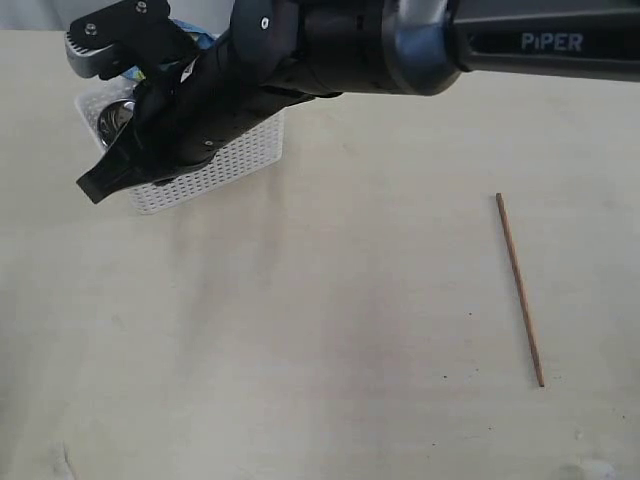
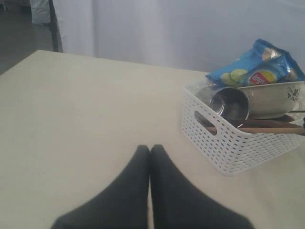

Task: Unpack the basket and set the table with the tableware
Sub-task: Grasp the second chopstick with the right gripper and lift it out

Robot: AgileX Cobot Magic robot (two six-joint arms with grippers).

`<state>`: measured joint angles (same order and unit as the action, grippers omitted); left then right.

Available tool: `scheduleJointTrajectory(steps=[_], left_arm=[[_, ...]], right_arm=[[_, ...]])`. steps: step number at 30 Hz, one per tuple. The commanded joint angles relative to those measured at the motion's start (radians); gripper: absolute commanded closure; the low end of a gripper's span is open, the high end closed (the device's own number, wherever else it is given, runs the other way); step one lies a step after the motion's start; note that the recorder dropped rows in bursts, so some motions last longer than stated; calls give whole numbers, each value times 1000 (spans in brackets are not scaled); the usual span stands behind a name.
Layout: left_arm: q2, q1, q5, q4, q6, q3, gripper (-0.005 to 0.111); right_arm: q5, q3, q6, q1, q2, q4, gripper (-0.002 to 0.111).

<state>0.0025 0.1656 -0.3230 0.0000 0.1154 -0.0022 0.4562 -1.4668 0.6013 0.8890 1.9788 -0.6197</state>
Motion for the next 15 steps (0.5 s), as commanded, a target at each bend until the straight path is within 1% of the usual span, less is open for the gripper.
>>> scheduleJointTrajectory(steps=[1, 7, 15], left_arm=[[-2, -5, 4, 0, -2, 2, 107], [-2, -5, 4, 0, -2, 2, 107], [-2, -5, 4, 0, -2, 2, 107]], right_arm=[[3, -5, -7, 0, -6, -8, 109], [9, -8, -12, 0, -43, -8, 109], [97, -8, -47, 0, -152, 16, 109]])
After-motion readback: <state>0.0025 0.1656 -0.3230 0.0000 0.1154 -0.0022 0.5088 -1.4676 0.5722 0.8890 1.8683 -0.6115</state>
